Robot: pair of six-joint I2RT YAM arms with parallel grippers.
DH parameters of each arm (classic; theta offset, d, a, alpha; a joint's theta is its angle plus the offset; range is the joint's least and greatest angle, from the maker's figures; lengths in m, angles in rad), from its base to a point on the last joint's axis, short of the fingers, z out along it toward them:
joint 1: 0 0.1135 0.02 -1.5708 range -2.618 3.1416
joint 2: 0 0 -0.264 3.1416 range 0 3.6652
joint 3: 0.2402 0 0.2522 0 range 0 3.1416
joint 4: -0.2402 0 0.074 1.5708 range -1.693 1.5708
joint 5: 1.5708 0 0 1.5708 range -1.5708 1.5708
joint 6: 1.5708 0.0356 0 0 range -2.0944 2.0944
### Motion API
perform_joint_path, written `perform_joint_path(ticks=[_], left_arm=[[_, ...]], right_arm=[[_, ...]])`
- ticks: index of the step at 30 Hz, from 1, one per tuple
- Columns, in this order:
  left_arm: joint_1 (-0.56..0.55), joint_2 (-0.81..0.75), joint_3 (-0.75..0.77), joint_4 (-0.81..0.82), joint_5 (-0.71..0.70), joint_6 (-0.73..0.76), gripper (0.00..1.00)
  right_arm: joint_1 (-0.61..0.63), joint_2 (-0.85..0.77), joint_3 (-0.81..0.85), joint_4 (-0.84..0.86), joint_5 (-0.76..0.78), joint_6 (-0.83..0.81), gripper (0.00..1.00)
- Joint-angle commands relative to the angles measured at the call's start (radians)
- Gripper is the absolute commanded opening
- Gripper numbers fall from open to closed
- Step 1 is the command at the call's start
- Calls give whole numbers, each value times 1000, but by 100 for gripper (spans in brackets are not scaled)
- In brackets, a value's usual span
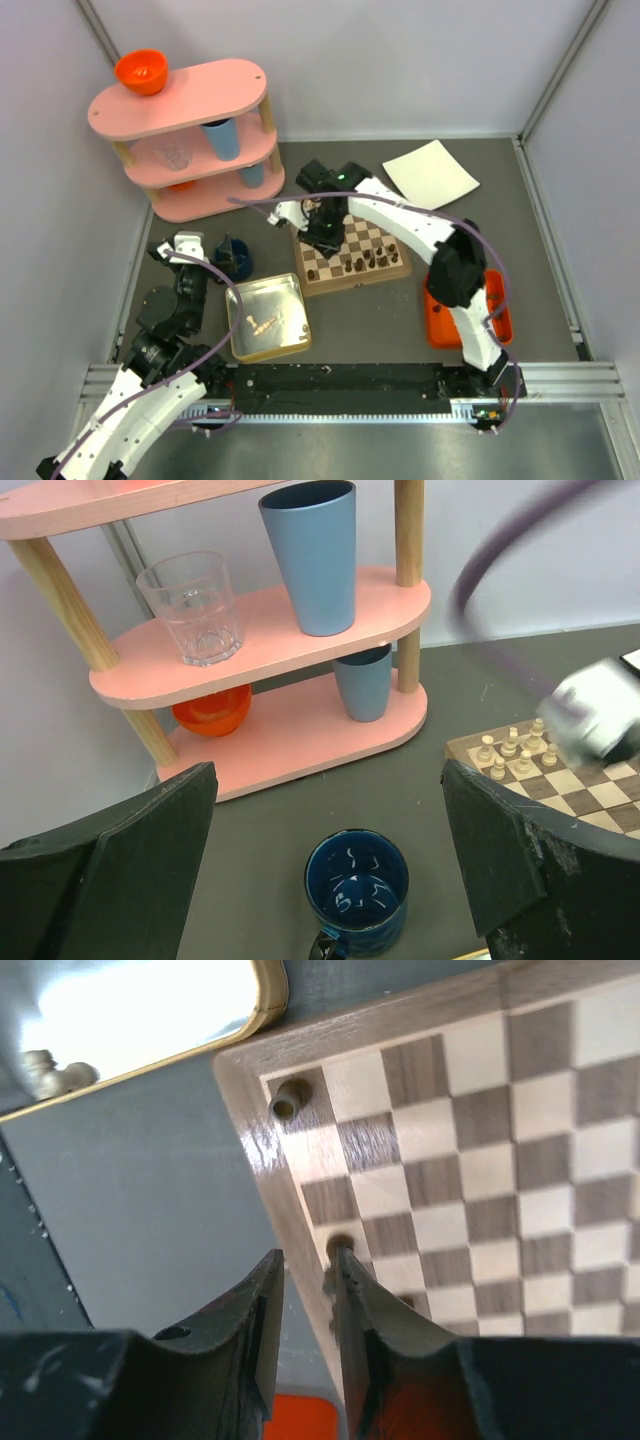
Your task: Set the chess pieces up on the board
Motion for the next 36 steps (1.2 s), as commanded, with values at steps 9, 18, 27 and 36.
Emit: perform_joint_path(ticks=[9,18,27,36], left_arm=[[3,51,11,5,116,-20,99],[3,176,51,-38,267,-54,99],[3,292,91,-78,423,-83,99],[3,290,85,-73,440,-78,99]], right_arm=[[-252,-579,-310,-21,-180,-108,61],[-758,-927,-676,30,-459,-85,76],[-1024,-1090,-1014,84,-414,-113,76],[-1024,-1190,-1289,191,-455,-464,75]])
